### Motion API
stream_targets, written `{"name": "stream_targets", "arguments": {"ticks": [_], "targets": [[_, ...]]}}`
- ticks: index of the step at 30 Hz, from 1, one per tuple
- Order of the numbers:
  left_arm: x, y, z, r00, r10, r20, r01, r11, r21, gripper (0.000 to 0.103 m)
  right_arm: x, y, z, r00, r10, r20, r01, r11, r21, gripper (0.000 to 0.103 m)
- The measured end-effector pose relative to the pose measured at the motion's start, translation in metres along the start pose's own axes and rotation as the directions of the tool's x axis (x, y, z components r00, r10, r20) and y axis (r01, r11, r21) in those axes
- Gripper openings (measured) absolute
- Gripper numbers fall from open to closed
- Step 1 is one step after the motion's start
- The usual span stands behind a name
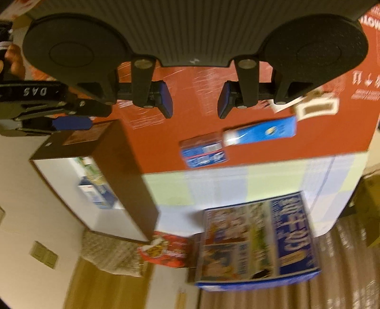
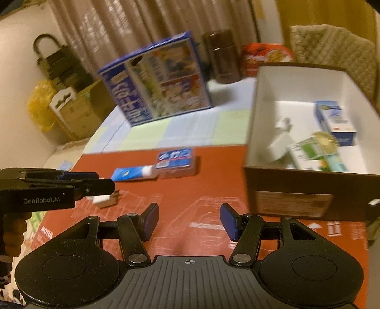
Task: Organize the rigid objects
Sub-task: 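Move both tools back over the mat toward the clear case and plug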
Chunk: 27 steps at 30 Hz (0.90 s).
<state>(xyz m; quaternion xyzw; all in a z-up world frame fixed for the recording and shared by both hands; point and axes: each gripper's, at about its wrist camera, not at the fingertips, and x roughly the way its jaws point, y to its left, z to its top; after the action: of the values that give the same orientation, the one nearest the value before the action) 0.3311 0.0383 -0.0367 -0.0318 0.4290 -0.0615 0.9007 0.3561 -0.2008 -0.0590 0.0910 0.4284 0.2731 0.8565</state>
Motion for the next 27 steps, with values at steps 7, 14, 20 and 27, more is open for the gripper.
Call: {"name": "stream_targets", "arguments": {"ticks": [7,14,20,27], "targets": [[0.006,0.046,-0.018,0.995,0.103,-0.011,-0.103,0.993,-0.054,0.037,0.038,0.023,0.005,0.999,0.018,-0.044,-0.020,0.998,-0.054,0.054],[0.026,0.075,-0.023,0.988,0.149,-0.037,-0.151,0.986,-0.073,0.037,0.070,0.033,0.014,0.999,-0.010,-0.054,0.006,0.996,-0.085,0.054],[0.044,0.086,-0.010,0.987,0.153,-0.037,-0.156,0.986,-0.061,0.037,0.095,0.034,0.035,0.998,-0.058,-0.020,0.056,0.994,-0.095,0.054],[0.071,0.103,0.007,0.986,0.157,-0.062,-0.161,0.985,-0.060,0.037,0.130,0.026,0.064,0.995,-0.097,-0.010,0.095,0.991,-0.099,0.054]]}}
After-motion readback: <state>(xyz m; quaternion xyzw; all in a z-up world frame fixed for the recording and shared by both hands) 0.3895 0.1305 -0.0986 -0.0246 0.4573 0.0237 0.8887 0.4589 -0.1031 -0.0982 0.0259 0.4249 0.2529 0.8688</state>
